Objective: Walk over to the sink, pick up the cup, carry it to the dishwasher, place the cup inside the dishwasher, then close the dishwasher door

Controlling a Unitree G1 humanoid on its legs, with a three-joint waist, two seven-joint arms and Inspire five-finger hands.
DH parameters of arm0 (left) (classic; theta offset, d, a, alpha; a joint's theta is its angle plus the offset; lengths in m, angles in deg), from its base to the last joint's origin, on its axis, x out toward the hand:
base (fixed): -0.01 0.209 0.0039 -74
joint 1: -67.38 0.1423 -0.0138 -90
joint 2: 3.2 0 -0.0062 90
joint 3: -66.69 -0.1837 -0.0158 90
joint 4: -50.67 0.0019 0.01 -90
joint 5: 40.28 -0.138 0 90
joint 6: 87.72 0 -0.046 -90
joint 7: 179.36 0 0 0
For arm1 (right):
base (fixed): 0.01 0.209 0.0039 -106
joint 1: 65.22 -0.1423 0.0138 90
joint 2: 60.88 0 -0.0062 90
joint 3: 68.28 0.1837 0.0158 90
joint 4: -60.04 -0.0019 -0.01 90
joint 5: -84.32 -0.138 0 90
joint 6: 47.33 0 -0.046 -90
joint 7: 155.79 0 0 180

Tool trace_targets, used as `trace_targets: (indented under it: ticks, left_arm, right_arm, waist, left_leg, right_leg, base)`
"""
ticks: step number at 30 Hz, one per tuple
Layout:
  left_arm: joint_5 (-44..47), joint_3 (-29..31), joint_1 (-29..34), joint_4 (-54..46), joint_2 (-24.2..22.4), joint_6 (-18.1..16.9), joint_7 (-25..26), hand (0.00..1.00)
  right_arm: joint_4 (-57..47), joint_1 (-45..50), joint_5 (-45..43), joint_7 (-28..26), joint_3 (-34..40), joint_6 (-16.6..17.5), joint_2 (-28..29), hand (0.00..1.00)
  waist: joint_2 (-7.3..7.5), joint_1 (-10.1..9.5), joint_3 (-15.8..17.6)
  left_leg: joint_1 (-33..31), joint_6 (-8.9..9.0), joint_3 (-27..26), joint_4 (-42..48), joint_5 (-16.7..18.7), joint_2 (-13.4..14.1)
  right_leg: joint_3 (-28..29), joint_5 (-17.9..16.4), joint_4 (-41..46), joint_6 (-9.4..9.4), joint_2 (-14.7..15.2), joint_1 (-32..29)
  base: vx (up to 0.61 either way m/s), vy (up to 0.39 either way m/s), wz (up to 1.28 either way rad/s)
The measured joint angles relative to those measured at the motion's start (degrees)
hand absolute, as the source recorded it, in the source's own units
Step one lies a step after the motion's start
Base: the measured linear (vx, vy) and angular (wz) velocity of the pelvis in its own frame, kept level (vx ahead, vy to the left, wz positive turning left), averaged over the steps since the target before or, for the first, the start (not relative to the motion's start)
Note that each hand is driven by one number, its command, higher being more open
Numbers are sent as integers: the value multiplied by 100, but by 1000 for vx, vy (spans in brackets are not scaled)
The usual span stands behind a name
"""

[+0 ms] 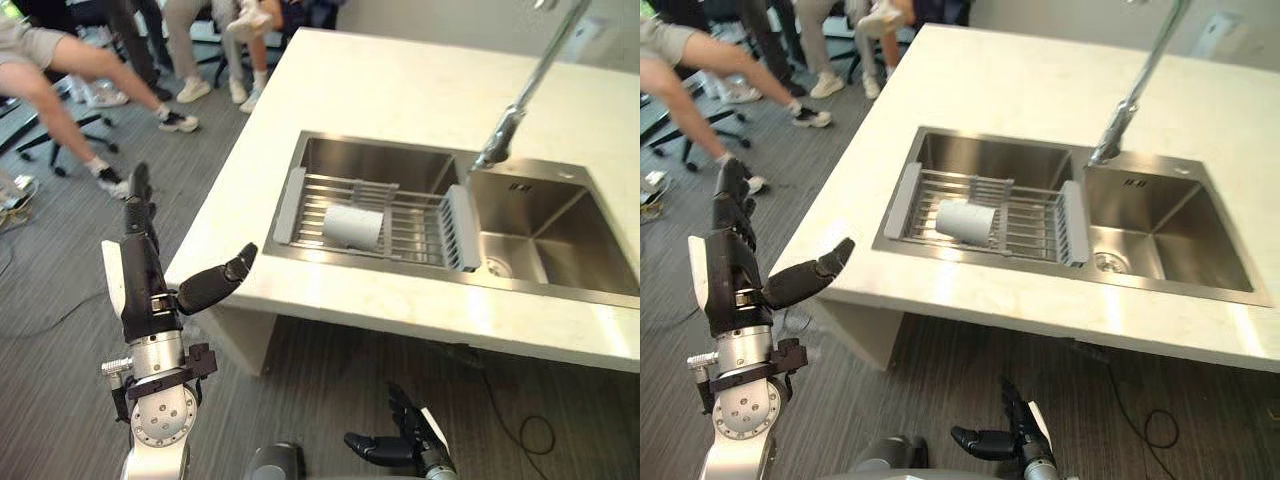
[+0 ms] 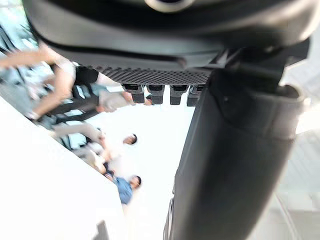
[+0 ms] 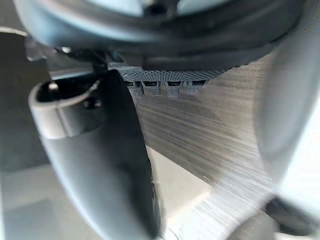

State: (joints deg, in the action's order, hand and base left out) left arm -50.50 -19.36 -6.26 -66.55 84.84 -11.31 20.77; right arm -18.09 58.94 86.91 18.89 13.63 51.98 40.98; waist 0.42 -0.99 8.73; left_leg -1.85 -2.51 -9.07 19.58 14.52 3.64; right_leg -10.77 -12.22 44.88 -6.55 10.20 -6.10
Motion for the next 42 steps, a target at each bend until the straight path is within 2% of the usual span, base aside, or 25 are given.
trace_targets:
  ticks: [1,2,5,6,7,9,12,13,15,16,17,19,21,22,23,24,27,31,34,42]
  left_arm:
    - [-75,4,-46,0,6,-3,-6,100]
    - [-118,13,-64,7,9,-3,-8,100]
    - [-118,23,-139,123,68,1,-34,100]
    - [-118,24,-162,164,98,3,-41,100]
    - [-156,-19,-236,292,16,-2,-64,100]
    - [-186,-35,-276,400,8,2,-160,100]
    - [-216,-132,-519,695,8,2,-195,100]
    - [-208,-236,-701,900,8,11,-232,100]
    - [-114,-412,-835,1048,8,67,-294,100]
    - [-66,-540,-839,1043,0,81,-306,100]
    - [-32,-644,-848,1030,-1,78,-330,100]
    - [-24,-741,-893,1003,0,43,-457,100]
    - [-29,-745,-963,1005,11,44,-515,100]
    - [-31,-745,-969,1004,11,44,-516,100]
    - [-51,-739,-982,1020,50,44,-507,100]
    - [-55,-752,-1055,1077,148,67,-504,100]
    - [-71,-800,-1170,1129,356,81,-509,100]
    - [-286,-1084,-1150,1127,691,85,-654,100]
    - [-440,-1174,-1145,1128,779,72,-769,100]
    - [-460,-1181,-1132,1133,851,72,-964,100]
  right_arm:
    - [-8,1,1,-21,5,56,-2,100]
    - [-11,2,1,-34,19,88,-2,100]
    - [-3,-12,106,-65,44,138,2,100]
    - [39,-11,135,-66,42,139,19,100]
    - [101,-67,154,-48,116,190,-2,100]
    - [205,-170,156,-33,174,207,-15,100]
    - [450,-350,153,18,171,206,-6,100]
    - [550,-440,147,37,169,202,0,100]
    - [719,-619,84,85,181,191,-63,100]
    - [990,-850,83,85,197,111,-127,100]
    - [1172,-1010,-19,73,218,0,-135,100]
    - [1328,-1188,-146,232,292,-13,-158,100]
    - [1445,-1336,-144,402,337,-17,-199,100]
    - [1449,-1335,-144,413,340,-17,-205,100]
    - [1503,-1318,-142,447,336,-17,-223,100]
    - [1554,-1266,-145,479,338,-20,-111,100]
    - [1546,-1192,-144,412,240,-9,-9,100]
    - [1560,-1163,-158,378,119,-9,-11,100]
    - [1593,-1141,-259,377,108,-10,-20,100]
    - [1668,-1092,-353,378,117,-10,-184,100]
  waist:
    - [-3,31,1]
    - [-7,39,3]
    - [-7,46,3]
    - [67,51,-33]
    - [-20,60,-27]
    - [-197,64,-15]
    - [-256,41,-2]
    - [-254,40,41]
    - [-285,21,170]
    - [-308,15,192]
    - [-323,-16,186]
    - [-321,-113,188]
    - [-318,-158,194]
    - [-326,-158,194]
    - [-330,-186,196]
    - [-222,-171,171]
    - [-178,-152,172]
    - [-171,-167,120]
    - [-171,-139,41]
    - [-146,-90,-40]
  left_leg:
    - [154,26,-14,-128,-10,68]
    - [200,37,-19,-173,-13,101]
    - [287,101,-18,-269,-22,165]
    - [262,142,53,-268,-9,56]
    - [265,238,224,-278,44,60]
    - [271,263,437,-343,39,171]
    - [209,274,687,-231,44,336]
    - [46,278,802,151,44,369]
    - [-289,340,887,1132,7,445]
    - [-569,496,925,1711,17,479]
    - [-691,534,1034,1763,138,442]
    - [-930,499,1196,1434,350,258]
    - [-1233,540,1517,616,268,-18]
    - [-1244,551,1551,467,190,-37]
    - [-1098,531,1560,108,-620,-89]
    - [-988,494,1533,13,-673,-224]
    - [-944,492,1528,-58,-673,-403]
    - [-503,482,1469,-480,-679,-364]
    - [-484,498,1469,-632,-700,-288]
    - [-435,580,1636,-1056,-1048,-238]
  right_leg:
    - [-133,-115,-16,146,-35,-179]
    - [-189,-145,-121,183,-59,-261]
    - [-273,-111,-1459,272,-327,-462]
    - [-157,513,-2268,421,-417,-435]
    - [-187,524,-2448,536,-502,-376]
    - [-243,563,-2758,613,-648,-239]
    - [-327,521,-3046,782,-880,-76]
    - [-388,470,-3137,862,-918,37]
    - [-445,503,-3354,888,-982,343]
    - [-449,491,-3521,955,-1017,515]
    - [-437,486,-3593,970,-1014,584]
    - [-364,481,-3613,970,-970,619]
    - [-281,422,-3551,799,-839,628]
    - [-274,390,-3519,741,-829,630]
    - [-162,223,-3342,564,-801,642]
    - [-12,178,-3377,555,-687,666]
    - [170,256,-3794,455,-568,919]
    - [297,299,-3972,446,-582,1177]
    - [312,311,-4042,466,-632,1165]
    - [239,366,-4087,555,-730,1078]
  base:
    - [171,-16,-1]
    - [160,-41,-6]
    - [163,-111,3]
    - [178,-157,11]
    - [219,-179,13]
    - [151,-114,2]
    - [108,-136,4]
    - [108,-128,22]
    - [122,-95,16]
    - [130,-42,2]
    - [154,0,-5]
    - [155,47,-18]
    - [200,131,-19]
    - [235,179,-19]
    - [245,156,-7]
    - [272,177,8]
    - [183,89,12]
    - [112,-25,-9]
    - [47,-67,-7]
    - [-23,-45,5]
